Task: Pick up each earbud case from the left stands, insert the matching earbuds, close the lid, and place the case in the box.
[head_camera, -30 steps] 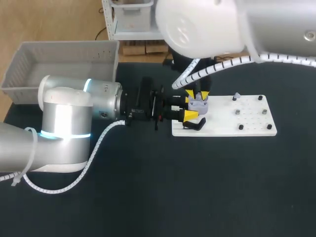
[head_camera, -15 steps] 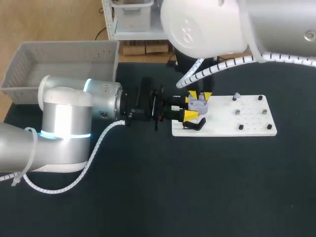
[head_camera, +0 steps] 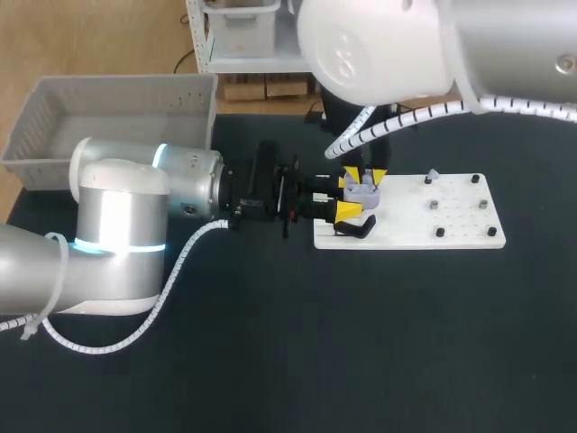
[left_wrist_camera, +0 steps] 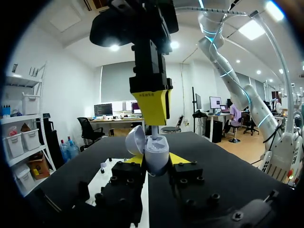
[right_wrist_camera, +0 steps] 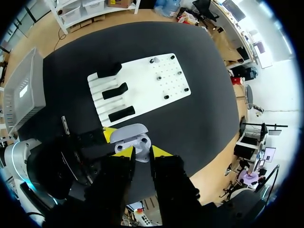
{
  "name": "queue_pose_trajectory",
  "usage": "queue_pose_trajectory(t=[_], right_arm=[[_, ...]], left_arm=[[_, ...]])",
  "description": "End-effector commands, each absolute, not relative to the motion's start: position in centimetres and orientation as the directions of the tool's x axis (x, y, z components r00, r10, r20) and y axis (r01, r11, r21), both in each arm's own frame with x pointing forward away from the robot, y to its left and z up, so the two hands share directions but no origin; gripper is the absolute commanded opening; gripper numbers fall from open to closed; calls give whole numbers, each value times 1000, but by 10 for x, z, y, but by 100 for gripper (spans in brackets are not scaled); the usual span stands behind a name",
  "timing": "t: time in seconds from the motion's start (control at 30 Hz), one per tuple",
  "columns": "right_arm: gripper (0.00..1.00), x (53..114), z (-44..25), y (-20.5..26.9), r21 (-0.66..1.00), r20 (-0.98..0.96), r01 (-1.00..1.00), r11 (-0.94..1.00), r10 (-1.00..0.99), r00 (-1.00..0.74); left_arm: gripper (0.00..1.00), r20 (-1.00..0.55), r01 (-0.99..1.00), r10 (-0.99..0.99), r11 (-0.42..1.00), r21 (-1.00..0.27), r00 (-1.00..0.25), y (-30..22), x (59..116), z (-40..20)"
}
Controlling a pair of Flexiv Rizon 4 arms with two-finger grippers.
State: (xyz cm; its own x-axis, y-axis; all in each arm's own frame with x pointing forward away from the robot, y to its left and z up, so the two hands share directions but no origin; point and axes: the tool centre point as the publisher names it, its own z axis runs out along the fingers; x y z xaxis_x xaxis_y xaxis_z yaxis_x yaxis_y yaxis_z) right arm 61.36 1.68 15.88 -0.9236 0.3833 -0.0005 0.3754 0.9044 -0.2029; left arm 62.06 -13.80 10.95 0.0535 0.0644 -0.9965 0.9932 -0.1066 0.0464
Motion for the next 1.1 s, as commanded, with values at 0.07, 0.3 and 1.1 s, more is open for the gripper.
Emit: queue_pose_trajectory(t=[0.07,0.3,1.1], right_arm=[[0,613,158,16,-200,-1,376,905,383,-924],[0,614,155,13,-201,4,378,904,386,-922],[56,599,165,10,-93,55,326,941,331,-942]], left_arm=[[0,-997,994,61,-101,50,56,-138,619,109],[0,-997,994,61,-101,50,56,-138,619,109],[0,-997,994,61,-101,50,56,-138,619,109]])
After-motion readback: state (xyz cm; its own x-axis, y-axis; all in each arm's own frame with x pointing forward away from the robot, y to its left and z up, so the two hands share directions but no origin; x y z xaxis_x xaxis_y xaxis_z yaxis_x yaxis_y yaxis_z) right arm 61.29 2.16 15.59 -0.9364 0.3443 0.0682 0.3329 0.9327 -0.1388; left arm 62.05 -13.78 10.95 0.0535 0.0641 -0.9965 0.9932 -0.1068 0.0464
